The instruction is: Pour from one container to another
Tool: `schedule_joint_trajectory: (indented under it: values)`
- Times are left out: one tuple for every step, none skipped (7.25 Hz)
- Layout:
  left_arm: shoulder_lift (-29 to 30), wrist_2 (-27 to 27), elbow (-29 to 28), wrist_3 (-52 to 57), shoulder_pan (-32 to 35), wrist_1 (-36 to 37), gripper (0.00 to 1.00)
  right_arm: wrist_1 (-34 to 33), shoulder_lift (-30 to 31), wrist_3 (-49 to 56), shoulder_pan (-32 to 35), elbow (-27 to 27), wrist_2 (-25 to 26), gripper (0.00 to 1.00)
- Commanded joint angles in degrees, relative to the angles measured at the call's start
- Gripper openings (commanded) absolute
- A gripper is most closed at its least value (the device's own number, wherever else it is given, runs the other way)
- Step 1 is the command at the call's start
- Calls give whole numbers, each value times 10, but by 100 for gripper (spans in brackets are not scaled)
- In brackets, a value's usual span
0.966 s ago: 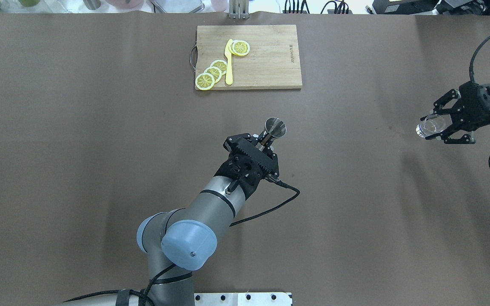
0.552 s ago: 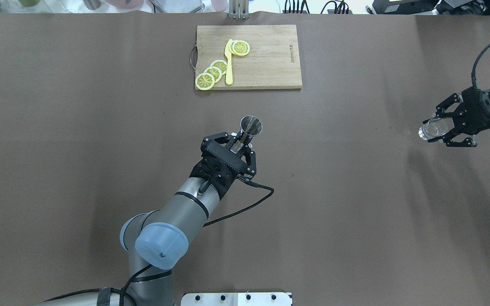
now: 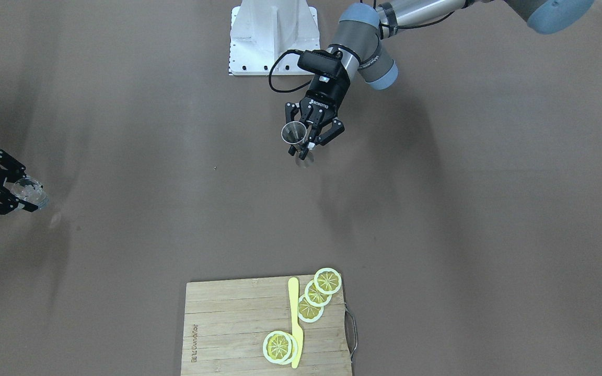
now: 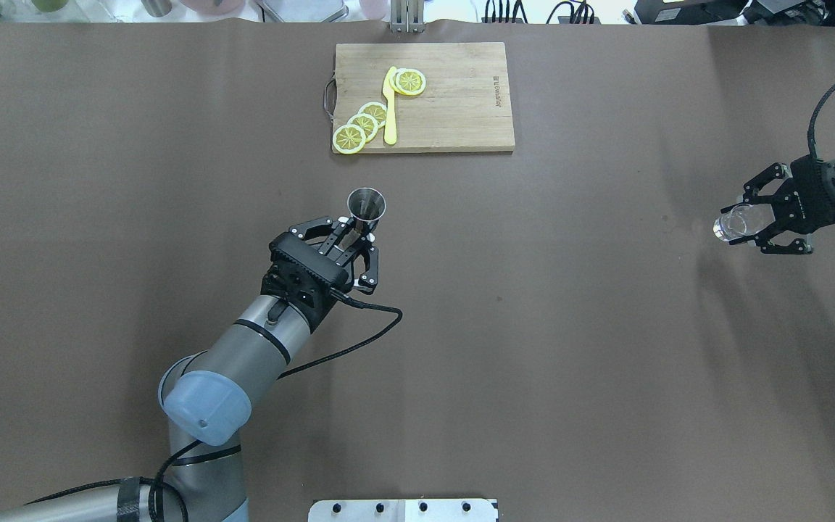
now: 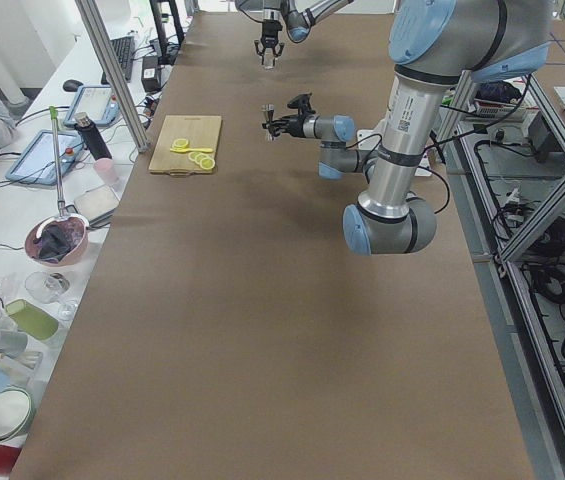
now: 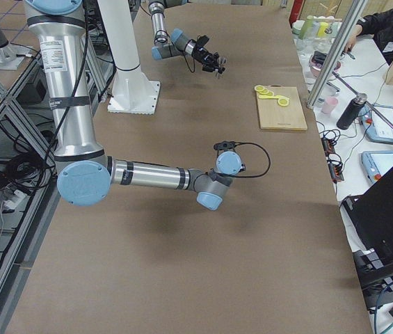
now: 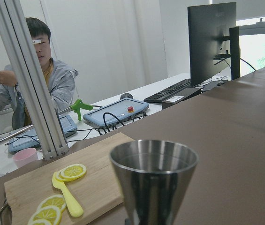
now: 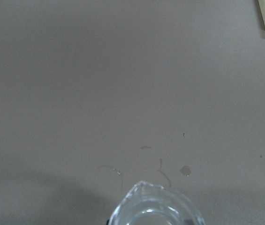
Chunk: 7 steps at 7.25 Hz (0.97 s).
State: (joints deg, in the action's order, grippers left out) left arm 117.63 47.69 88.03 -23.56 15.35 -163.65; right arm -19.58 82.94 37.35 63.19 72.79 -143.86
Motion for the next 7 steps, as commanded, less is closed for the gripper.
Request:
schedule_joint_trajectory:
  values:
    - [-43, 0, -2, -4, 19, -52, 0, 19, -20, -50, -9, -3, -3, 0]
    - [-80, -1, -5, -4, 27, -88, 0, 21, -29, -73, -19, -3, -2, 0]
    - [-118, -1, -8, -5, 40, -120, 0, 38, -30, -98, -31, -4, 3, 0]
    - [-147, -1, -13, -5, 45, -141, 0, 65, -31, -140, -45, -3, 9, 0]
    - [-151, -1, -34, -8, 63, -162, 0, 85, -31, -167, -60, -4, 20, 0]
    - [-152, -1, -64, -8, 68, -182, 0, 87, -31, -175, -71, -4, 24, 0]
    - [-156, -1, -77, -8, 73, -197, 0, 97, -31, -178, -79, -5, 28, 0]
